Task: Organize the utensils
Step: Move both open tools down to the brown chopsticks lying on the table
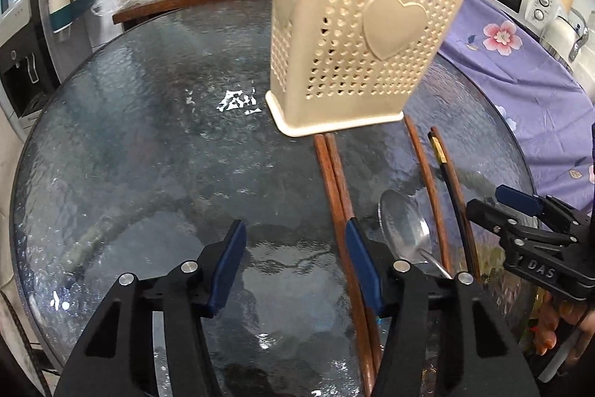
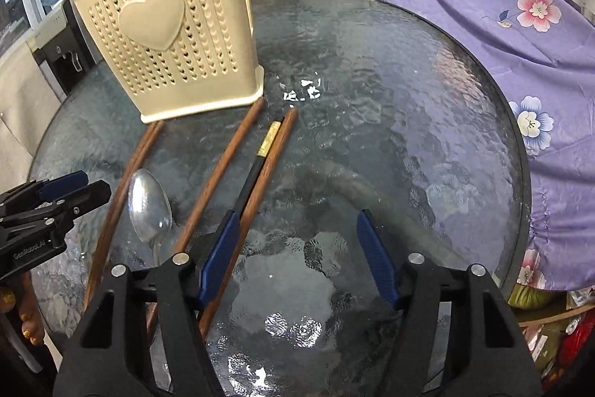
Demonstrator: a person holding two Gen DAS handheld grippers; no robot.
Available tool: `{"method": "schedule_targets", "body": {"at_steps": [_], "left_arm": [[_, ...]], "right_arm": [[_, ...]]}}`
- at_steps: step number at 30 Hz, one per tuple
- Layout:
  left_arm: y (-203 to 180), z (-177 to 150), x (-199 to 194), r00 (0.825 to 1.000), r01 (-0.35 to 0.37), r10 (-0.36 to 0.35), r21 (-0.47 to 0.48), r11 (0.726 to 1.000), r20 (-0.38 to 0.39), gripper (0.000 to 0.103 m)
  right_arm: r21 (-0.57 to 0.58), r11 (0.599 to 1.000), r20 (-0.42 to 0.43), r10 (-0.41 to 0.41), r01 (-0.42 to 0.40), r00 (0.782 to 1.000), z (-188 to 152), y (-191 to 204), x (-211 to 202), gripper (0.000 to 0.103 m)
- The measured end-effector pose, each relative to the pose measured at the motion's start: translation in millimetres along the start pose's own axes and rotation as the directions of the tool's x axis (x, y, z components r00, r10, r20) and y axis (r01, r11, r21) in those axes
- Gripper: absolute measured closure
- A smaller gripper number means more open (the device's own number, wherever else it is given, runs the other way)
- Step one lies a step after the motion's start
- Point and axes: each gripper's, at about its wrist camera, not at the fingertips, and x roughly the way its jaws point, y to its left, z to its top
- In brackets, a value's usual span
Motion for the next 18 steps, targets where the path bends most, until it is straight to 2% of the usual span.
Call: {"method": "schedule_targets", "body": {"at_steps": [12,18], "left_arm": [[-9.5,2.5,7.8,1.0,-0.007,0.007,0.014,1.0,-0.01,0.052],[-9.0,5.2,8.2,0.999,-0.027,0.027,0.023,0.999,-0.017,0.055]], "right_arm": [[0.011,1.0,-0.018,-0.008,0.008,1.0,1.1,-1.0,-0.7,0.038],[-0.015,0.998,-0.033,-0.068,0.067,0.997,2.4,-3.5,2.9,0.04]]}}
